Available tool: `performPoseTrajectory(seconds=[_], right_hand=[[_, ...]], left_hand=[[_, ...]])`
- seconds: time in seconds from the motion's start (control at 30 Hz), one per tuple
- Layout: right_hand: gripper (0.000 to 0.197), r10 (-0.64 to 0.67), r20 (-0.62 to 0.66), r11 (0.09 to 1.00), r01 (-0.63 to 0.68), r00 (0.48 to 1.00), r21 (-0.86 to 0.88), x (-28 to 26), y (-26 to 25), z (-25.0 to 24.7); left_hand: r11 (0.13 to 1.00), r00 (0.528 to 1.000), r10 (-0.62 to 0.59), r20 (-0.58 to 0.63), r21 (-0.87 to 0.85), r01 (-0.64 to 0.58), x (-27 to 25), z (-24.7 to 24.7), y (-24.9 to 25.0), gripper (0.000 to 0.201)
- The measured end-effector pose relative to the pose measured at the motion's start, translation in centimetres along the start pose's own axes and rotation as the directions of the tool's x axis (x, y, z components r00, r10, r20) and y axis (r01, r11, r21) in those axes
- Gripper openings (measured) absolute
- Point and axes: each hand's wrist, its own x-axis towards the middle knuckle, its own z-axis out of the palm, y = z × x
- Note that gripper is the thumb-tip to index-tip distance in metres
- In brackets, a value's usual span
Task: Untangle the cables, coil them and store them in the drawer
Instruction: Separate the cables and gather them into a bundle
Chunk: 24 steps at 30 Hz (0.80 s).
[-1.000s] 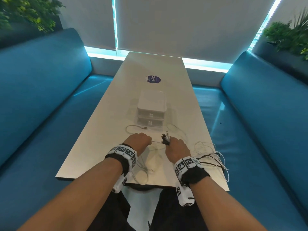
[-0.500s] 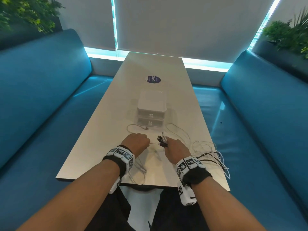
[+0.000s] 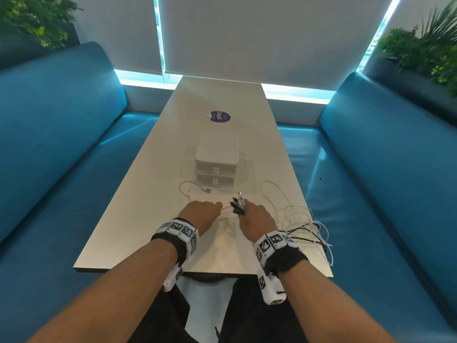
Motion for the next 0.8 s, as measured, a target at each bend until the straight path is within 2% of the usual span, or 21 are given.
performPoseTrajectory(seconds=[0.2,0.4,0.53,0.63,0.73,0.8], right_hand=[[0.027,0.003,-0.033,1.000,-0.003,0.999,-0.004,0.4,0.4,0.2],[0.026,0.158,-0.080,0.987,-0.161,0.984,-0.026,0.3,2.1,-0.1],[0.030,0.031,-0.045,1.000,-0.031,0.999,0.001,0.1,0.9,0.2],[0.043,-0.042,-0.083,0.999,0.044,0.996,0.015,0.0,0.2,0.3],[0.056,-0.063,-0.104,0.998,0.066,0.993,0.025,-0.3,-0.1,0.2],[0.051,-0.048,-0.119,0.995,0.058,0.992,0.083,-0.2,-0.1,0.2]], left_hand=[[0.998,0.996,0.010,-0.088,0.067,-0.004,-0.6,-1.1,-0.6,0.025],[0.983,0.994,0.042,-0.103,0.180,-0.023,-0.9,-1.5,-1.5,0.026],[0.994,0.996,0.067,-0.053,0.090,-0.062,-0.4,-1.4,-0.3,0.022],[0.997,0.992,0.071,-0.103,0.032,-0.068,-0.1,-1.5,0.7,0.023],[0.997,0.991,0.076,-0.113,0.005,-0.076,0.0,-1.3,1.0,0.025],[0.996,0.990,0.091,-0.105,0.004,-0.091,0.0,-1.3,1.0,0.025]])
